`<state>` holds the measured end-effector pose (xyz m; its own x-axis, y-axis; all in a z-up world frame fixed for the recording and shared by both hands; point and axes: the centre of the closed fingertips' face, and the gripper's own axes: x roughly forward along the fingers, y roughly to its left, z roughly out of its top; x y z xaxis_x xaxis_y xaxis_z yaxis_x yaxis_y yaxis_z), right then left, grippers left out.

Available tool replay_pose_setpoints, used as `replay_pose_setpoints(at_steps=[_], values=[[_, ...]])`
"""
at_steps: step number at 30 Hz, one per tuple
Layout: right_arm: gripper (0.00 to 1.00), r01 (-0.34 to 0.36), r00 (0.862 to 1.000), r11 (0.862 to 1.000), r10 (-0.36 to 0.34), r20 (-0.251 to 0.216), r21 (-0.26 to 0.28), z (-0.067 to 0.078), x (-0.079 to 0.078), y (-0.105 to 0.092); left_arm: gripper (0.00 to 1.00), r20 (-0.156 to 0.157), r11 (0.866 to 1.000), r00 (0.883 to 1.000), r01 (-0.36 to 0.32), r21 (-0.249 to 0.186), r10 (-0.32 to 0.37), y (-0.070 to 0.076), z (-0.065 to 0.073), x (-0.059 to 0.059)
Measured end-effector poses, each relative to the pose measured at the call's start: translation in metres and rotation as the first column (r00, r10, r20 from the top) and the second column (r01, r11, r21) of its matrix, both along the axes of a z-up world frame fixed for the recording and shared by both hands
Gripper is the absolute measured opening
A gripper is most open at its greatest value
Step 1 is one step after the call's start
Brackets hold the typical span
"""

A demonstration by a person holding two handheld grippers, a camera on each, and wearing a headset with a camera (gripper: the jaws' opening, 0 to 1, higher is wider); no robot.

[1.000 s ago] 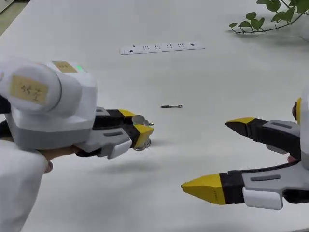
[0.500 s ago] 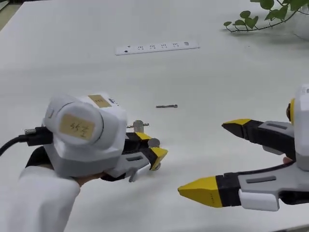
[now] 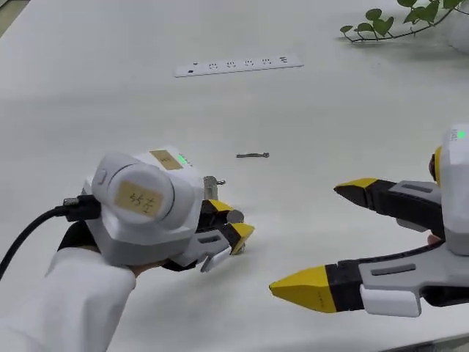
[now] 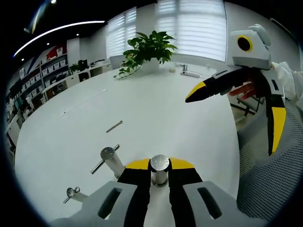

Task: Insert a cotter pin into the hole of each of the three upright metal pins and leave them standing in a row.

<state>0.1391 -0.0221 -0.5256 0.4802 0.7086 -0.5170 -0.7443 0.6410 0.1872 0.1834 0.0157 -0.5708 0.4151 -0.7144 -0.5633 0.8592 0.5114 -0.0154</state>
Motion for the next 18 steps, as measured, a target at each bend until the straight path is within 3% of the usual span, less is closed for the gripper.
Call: replay_pose_setpoints(at_steps=[4, 7, 10, 15, 18], values=[[0.97, -0.003, 1.000, 1.000, 0.003, 0.000, -0.003, -0.0002, -0.0003, -0.0004, 0.10, 0.014, 1.000, 1.000, 0.003, -0.003, -0.002, 0.0000, 0.0003, -0.0003], [0.97, -0.002, 1.000, 1.000, 0.002, -0.002, -0.006, -0.0010, -0.0003, -0.0009, 0.10, -0.009, 0.999, 1.000, -0.020, -0.035, 0.020, 0.0005, 0.0006, 0.0005], [0.97, -0.005, 1.000, 1.000, 0.005, -0.006, -0.011, -0.0022, -0.0007, -0.0008, 0.10, 0.006, 0.999, 1.000, -0.023, -0.033, 0.023, -0.0002, 0.0007, 0.0004], [0.97, -0.005, 1.000, 1.000, 0.005, -0.006, -0.012, -0.0020, -0.0023, -0.0013, 0.11, 0.001, 0.999, 1.000, -0.028, -0.041, 0.028, -0.0003, 0.0007, 0.0002], [0.96, -0.006, 1.000, 1.000, 0.006, -0.007, -0.014, -0.0019, -0.0026, -0.0023, 0.22, 0.007, 1.000, 1.000, -0.013, -0.022, 0.013, 0.0010, 0.0000, -0.0025]])
